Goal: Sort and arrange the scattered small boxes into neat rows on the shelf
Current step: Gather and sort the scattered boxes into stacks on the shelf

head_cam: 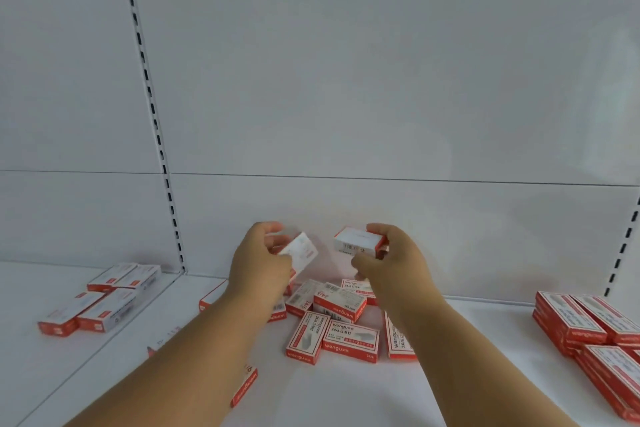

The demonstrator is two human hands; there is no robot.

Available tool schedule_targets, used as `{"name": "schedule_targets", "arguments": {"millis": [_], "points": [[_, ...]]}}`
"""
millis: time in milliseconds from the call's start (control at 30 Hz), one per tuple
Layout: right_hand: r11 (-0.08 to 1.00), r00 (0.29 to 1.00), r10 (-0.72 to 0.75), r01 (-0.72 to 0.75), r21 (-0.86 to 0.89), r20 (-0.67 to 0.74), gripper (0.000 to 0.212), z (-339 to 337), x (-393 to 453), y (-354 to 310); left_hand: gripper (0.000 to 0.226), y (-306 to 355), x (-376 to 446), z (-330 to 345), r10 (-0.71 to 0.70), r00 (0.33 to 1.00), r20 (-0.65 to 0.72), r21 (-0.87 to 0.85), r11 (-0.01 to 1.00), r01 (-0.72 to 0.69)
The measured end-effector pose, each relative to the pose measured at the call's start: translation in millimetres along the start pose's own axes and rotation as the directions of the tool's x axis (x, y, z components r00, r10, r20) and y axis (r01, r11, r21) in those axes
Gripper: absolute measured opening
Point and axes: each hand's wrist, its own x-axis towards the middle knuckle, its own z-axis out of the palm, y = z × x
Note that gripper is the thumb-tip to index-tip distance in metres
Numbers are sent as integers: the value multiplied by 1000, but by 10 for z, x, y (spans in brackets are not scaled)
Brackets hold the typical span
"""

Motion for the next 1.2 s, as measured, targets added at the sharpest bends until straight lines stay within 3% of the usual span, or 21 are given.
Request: {"name": "schedule_targets", "arguments": {"millis": [67, 167, 233, 333, 433, 500, 567, 700, 767, 933, 1033, 1100, 1200], "points": [[992, 999, 34, -34, 121, 7, 22, -6, -64, -86, 50, 52, -69, -118, -149, 989, 12, -273, 951, 147], [960, 989, 145, -145, 238, 19, 37, 125, -173, -243, 49, 134, -151, -350, -244, 956, 160, -541, 789, 292], [961, 986, 162, -167, 221, 40, 40, 278, -230, -344, 48, 155, -170, -555, -227, 949, 218, -567, 762, 313], [942, 985, 128, -158, 295, 118, 27, 596, -290, -534, 48, 97, -120, -952, -169, 952, 253, -563, 775, 287], [878, 958, 214, -275, 392, 192, 20, 1059, -316, -704, 56, -53, 54, -1453, -109, 968, 225, -512, 832, 213], [888, 957, 221, -278, 367, 188, 19, 1469, -313, -758, 57, -189, 218, -1843, -75, 976, 206, -432, 888, 159], [917, 963, 212, -256, 305, 169, 10, 1908, -327, -786, 50, -367, 405, -2249, -54, 981, 187, -306, 946, 110], [949, 959, 241, -265, 168, 152, 15, 2721, -297, -807, 43, -769, 815, -2896, -98, 990, 101, -124, 986, 110], [968, 967, 245, -247, 31, 65, 7, 3011, -244, -824, 36, -906, 1023, -3047, -132, 988, 83, -116, 983, 141], [947, 971, 231, -240, -214, -66, 11, 3449, -118, -876, 25, -1037, 1402, -3029, -122, 988, 95, 63, 991, 116], [832, 985, 148, -170, -529, -83, 15, 3555, -70, -874, 24, -1112, 1497, -2955, -57, 986, 160, 250, 968, 15], [674, 996, 66, -89, -733, -60, 20, 3575, -52, -861, 28, -1164, 1511, -2924, -5, 983, 185, 368, 928, -64], [507, 999, 40, -24, -862, -4, 30, 3613, -22, -820, 22, -1212, 1496, -2901, 89, 983, 160, 428, 891, -150]]}}
